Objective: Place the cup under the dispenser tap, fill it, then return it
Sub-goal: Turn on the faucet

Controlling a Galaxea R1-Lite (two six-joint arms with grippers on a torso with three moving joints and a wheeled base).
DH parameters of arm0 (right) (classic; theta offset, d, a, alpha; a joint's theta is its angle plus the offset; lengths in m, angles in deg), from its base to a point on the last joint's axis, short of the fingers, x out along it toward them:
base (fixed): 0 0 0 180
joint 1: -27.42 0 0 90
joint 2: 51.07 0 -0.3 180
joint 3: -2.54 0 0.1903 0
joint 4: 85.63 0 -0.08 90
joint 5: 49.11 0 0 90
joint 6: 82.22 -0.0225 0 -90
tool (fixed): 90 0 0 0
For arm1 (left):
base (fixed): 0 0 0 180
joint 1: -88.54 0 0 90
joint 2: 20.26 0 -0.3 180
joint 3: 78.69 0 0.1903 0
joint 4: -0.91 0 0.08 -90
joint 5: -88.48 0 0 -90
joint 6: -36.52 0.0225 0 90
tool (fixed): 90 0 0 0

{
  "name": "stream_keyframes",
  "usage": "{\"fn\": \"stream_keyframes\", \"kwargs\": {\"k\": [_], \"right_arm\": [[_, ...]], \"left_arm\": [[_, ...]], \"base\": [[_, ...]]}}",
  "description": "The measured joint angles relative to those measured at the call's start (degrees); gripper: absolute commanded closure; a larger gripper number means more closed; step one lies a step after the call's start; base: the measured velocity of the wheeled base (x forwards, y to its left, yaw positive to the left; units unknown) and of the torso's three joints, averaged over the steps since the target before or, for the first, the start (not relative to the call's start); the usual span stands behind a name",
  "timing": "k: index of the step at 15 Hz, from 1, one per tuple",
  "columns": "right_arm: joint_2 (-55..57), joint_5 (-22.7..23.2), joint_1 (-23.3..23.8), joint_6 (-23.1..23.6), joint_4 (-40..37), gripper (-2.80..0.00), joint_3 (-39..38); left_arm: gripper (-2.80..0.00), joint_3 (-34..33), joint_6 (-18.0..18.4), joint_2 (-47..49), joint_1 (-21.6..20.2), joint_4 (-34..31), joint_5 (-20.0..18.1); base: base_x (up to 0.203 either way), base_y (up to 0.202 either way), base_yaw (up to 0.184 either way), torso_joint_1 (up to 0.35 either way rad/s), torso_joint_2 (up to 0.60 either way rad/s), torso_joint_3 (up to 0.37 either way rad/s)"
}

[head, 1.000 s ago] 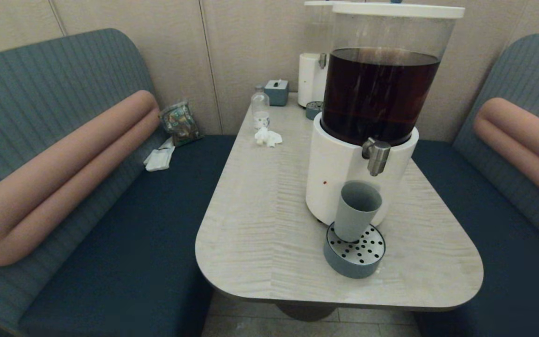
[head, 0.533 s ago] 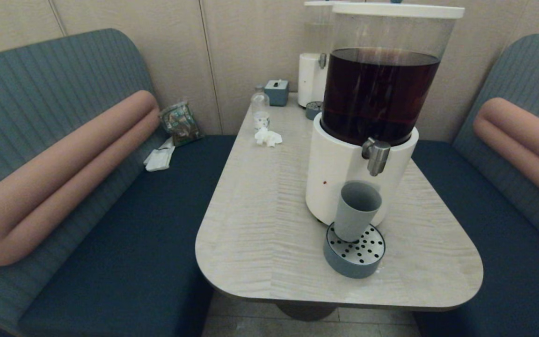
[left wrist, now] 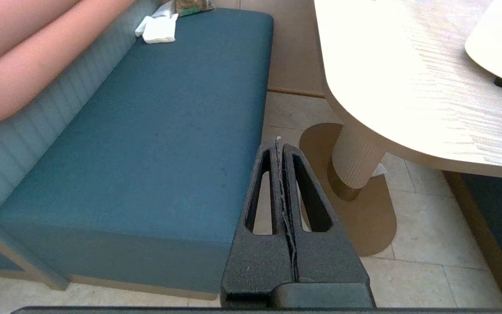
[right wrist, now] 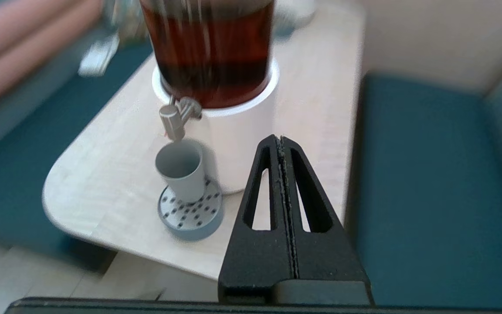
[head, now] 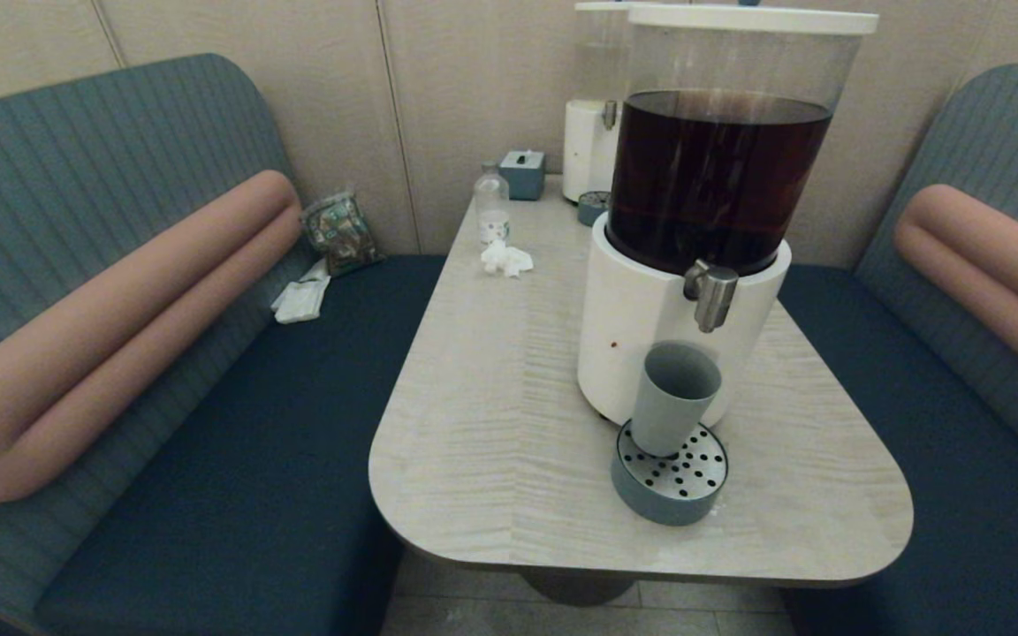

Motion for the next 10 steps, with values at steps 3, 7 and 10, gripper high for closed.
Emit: {"fn": "stream_keyframes", "kwargs": {"k": [3,7,10], "right_arm": [[10.97,0.61,-2.3,-0.16,-5.14,0.0,8.73],[23.31,0.8,-6.91,-0.79,-12.17,0.0,19.07],[29.48,0.83,-10.35,-0.98,-12.93,0.0,21.81]], "left_arm": [[0.0,0.0,-0.02,0.02,0.01,0.0,0.02],[0.0,0.0,-0.02,0.02,0.01,-0.04,-0.05],[0.0,0.0,0.0,0.02,0.01,0.0,-0.02]], "base": [[0.0,0.0,0.0,0.0,0.0,0.0],[0.0,0.0,0.0,0.0,0.0,0.0],[0.0,0.0,0.0,0.0,0.0,0.0]]}}
